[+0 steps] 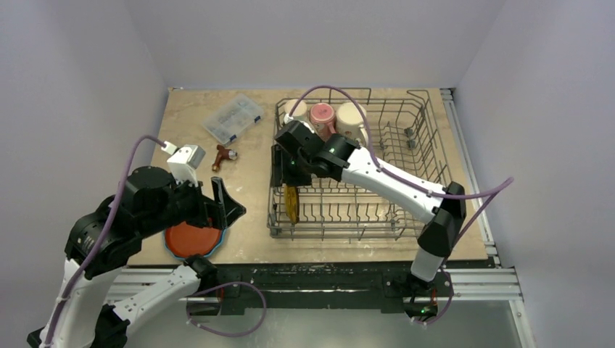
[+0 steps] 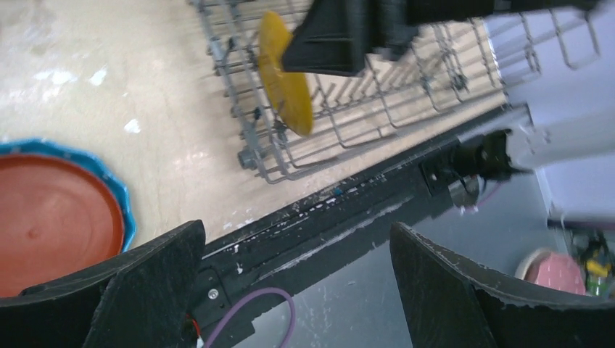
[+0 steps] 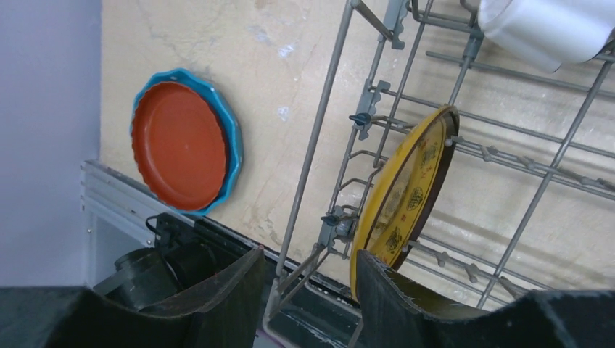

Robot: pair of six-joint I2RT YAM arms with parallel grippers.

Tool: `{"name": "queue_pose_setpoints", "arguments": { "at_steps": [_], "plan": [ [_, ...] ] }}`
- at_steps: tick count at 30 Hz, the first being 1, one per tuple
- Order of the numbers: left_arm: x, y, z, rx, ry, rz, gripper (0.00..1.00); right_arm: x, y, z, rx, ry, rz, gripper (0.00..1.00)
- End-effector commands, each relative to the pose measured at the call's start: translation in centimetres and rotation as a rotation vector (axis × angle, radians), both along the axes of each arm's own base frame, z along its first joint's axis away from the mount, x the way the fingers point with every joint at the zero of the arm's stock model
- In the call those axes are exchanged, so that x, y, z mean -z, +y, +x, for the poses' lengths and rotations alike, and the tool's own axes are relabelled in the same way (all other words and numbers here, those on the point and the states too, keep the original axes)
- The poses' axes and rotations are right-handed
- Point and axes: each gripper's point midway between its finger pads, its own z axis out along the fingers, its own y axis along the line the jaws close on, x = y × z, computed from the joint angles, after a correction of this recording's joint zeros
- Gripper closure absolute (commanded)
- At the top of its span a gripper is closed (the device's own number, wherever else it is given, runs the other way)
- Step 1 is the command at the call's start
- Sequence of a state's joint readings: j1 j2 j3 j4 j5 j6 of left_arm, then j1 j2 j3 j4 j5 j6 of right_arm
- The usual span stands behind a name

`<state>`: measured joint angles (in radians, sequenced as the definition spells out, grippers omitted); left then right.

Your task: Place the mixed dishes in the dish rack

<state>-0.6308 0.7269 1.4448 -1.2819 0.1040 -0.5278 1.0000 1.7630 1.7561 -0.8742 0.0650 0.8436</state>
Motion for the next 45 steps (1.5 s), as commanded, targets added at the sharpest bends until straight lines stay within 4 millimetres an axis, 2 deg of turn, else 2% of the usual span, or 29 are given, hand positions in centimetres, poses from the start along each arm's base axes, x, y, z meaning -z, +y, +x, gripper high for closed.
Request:
{"name": "queue_pose_setpoints", "arguments": {
  "at_steps": [1,4,9,13,16,18,21,24,26,32,35,38,42,45],
  "plan": [
    [2.0,3.1,2.9,-0.334,0.059,0.045,0.0,-6.6,-1.8,0.6,-0.023,-0.185,0.066,0.51],
    [3.1,4.2,4.3,-0.45,0.078,0.092,0.0,-8.1,-3.4,0.7,-0.021,-0.254,0.054,0.5],
    [4.0,3.5,6.5,-0.53,0.147,0.133,0.0,-11.0,-5.7,0.9,-0.052,-0.397,0.046,0.44],
    [5.2,3.1,7.9,-0.591,0.246,0.155,0.0,-11.8,-6.6,0.8,-0.079,-0.445,0.03,0.43],
    [8.2,3.7,8.6,-0.669,0.38,0.164,0.0,-11.5,-7.3,1.0,-0.095,-0.48,-0.005,0.43],
    [11.6,4.4,8.3,-0.734,0.489,0.174,0.01,-11.1,-8.0,1.2,-0.094,-0.505,-0.039,0.42],
    [15.8,5.3,7.8,-0.832,0.606,0.146,0.04,-10.5,-9.5,1.3,-0.087,-0.546,-0.077,0.4],
    [19.0,5.9,8.2,-0.9,0.664,0.099,0.11,-10.8,-11.1,0.8,-0.078,-0.578,-0.077,0.37],
    [21.1,6.4,8.5,-0.939,0.696,0.099,0.21,-11.1,-12.2,0.3,-0.071,-0.587,-0.067,0.36],
    [26.3,7.4,9.6,-0.947,0.753,0.218,0.37,-11.5,-14.6,-0.6,-0.042,-0.638,-0.032,0.31],
    [27.2,8.3,9.8,-0.942,0.771,0.308,0.42,-11.6,-15.5,-0.3,-0.01,-0.651,-0.048,0.3],
    [26.9,8.9,10.1,-0.952,0.773,0.353,0.46,-11.5,-16.3,-0.3,0.01,-0.66,-0.061,0.3],
    [26.4,10.6,10.8,-1.002,0.677,0.371,0.46,-11.0,-17.0,-0.6,0.026,-0.664,-0.052,0.28],
    [26.7,11.5,11.5,-0.997,0.646,0.362,0.5,-11.2,-17.3,-0.7,0.035,-0.668,-0.052,0.28]
  ]
}}
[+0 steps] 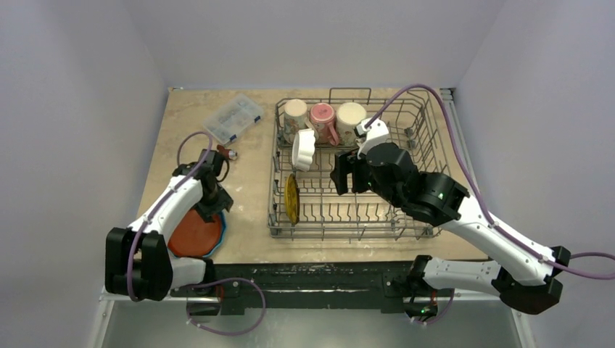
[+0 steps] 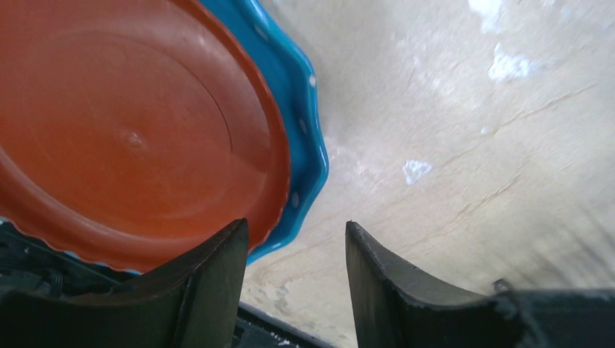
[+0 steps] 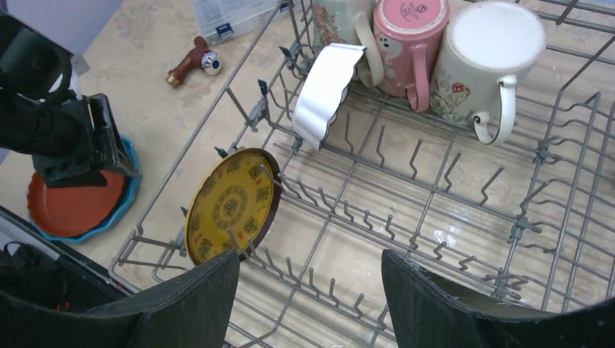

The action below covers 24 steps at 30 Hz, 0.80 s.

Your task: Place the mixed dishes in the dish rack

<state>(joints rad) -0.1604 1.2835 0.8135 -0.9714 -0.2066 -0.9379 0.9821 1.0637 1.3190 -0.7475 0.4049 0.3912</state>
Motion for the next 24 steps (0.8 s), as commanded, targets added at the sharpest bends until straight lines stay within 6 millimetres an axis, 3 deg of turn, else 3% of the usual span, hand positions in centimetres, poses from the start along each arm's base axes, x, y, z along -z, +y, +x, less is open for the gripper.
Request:
{"name": "queue_pose_setpoints", "arguments": {
  "at_steps": [1,9,13,24],
  "plan": [
    [-0.9,2.1,2.5,0.001,-0.11,0.054,0.5,-1.8,-0.9,0.5,0.042,-0.06,0.034,0.28],
    [1.1,2.5,2.3,-0.025,-0.044,0.034,0.58,-1.9,-1.6,0.6,0.066,-0.072,0.032,0.26],
    [2.0,2.7,1.8,-0.039,-0.005,0.035,0.69,-2.0,-1.7,0.6,0.072,-0.071,0.034,0.27],
    [2.7,2.5,1.9,-0.077,-0.046,0.007,0.72,-1.9,-1.6,0.6,0.069,-0.064,0.032,0.26]
  ]
}}
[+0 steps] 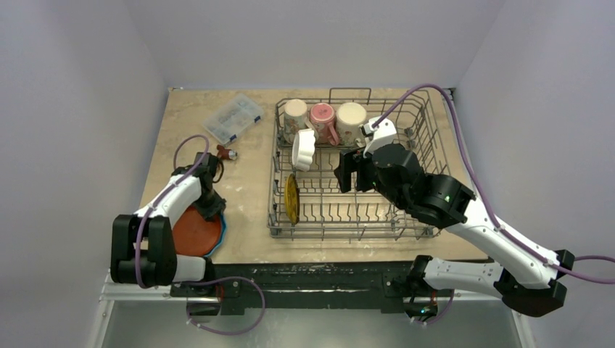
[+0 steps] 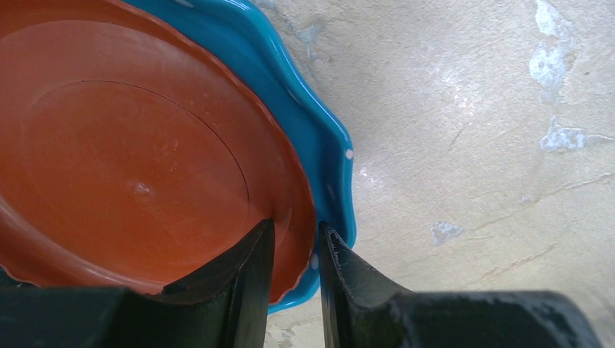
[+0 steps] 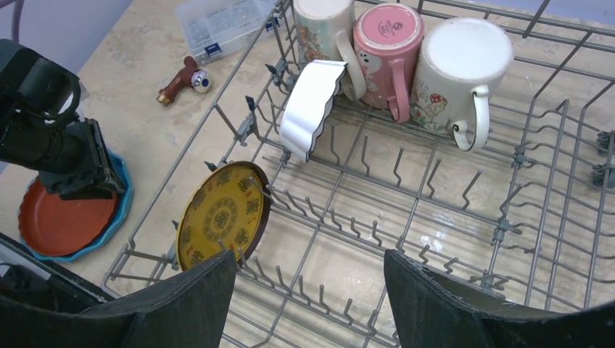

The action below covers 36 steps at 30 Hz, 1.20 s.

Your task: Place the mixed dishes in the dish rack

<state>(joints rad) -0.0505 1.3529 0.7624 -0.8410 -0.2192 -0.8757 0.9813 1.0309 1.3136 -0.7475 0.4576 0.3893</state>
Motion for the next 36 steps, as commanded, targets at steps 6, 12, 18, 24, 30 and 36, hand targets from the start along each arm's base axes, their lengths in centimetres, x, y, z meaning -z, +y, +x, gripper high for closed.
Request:
{"name": "queue_pose_setpoints", "arguments": {
  "at_steps": [6,12,18,24,30,36],
  "plan": [
    [0.7,0.1,0.6,-0.012,-0.021,-0.018,0.89,-1.1,-0.2,0.4,0.021,-0.028,0.025,0.26],
    [-1.1,0.6,-0.1,-0.013,-0.036,0.009,1.0,-0.9,0.1,0.3,0.012,-0.023,0.024,0.26],
    [-5.8,0.8,-0.7,-0.051,-0.129,0.015,1.0,-0.7,0.6,0.6,0.003,-0.019,0.017,0.26],
    [-14.8,0.0,0.5,-0.08,-0.37,-0.049,1.0,-0.4,1.7,0.7,-0.024,-0.001,0.021,0.26],
    [-29.2,-2.5,3.8,-0.136,-0.877,-0.263,1.0,0.0,3.0,0.6,-0.038,0.036,0.062,0.23],
    [-45.5,-10.1,5.5,0.145,-1.406,-0.73,1.0,-0.8,4.0,0.7,-0.044,0.079,0.14,0.17]
  ]
}}
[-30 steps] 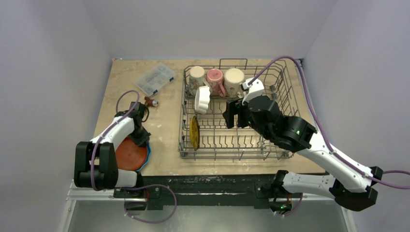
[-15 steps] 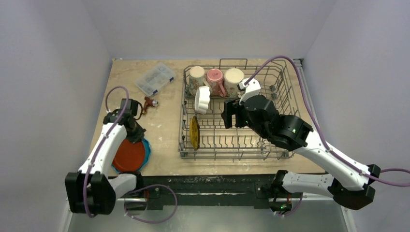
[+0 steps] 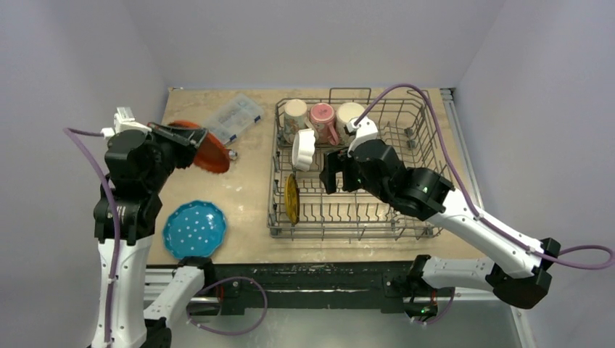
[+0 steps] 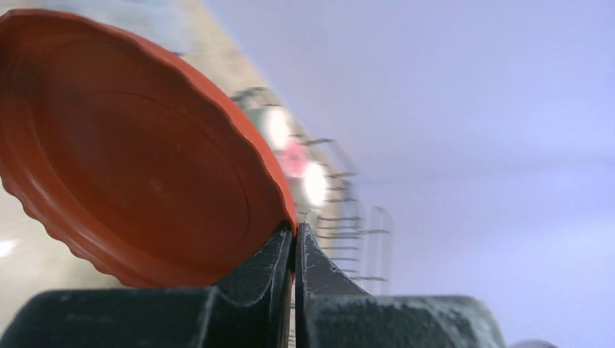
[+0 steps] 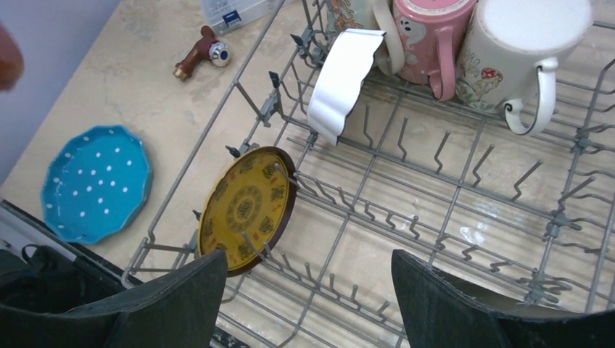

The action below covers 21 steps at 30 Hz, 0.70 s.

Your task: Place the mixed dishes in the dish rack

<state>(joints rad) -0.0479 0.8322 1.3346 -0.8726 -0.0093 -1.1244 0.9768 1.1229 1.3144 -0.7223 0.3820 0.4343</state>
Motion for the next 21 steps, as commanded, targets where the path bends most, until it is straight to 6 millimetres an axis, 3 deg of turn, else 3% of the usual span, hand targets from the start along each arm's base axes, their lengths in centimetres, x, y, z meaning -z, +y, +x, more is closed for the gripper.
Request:
{"name": "queue_pose_setpoints", "arguments": {
  "at_steps": [1,5,8,13,19,21],
  "plan": [
    [-14.2,-7.0,0.6,0.333,-0.506,-0.204,1.0,-3.5,1.2,0.3,-0.001,0.0,0.167,0.16],
    [-22.2,-12.3,-2.6,0.629,-0.833,-0.309,1.0,-5.5,1.2,0.9,-0.055,0.077,0.356,0.11],
    [-25.8,-14.9,-5.1,0.802,-1.008,-0.394,1.0,-7.9,0.8,1.4,-0.125,0.126,0.545,0.1],
    [-28.8,-17.0,-8.2,0.967,-1.2,-0.526,1.0,-13.5,0.8,0.6,-0.274,0.126,0.817,0.08],
    [-30.6,-17.3,-10.2,1.045,-1.325,-0.6,1.0,-21.0,-0.2,-1.9,-0.436,0.081,1.246,0.06],
    [-30.8,-17.4,-10.6,1.059,-1.337,-0.617,1.0,-22.4,-0.5,-2.1,-0.468,0.087,1.353,0.05]
  ]
}}
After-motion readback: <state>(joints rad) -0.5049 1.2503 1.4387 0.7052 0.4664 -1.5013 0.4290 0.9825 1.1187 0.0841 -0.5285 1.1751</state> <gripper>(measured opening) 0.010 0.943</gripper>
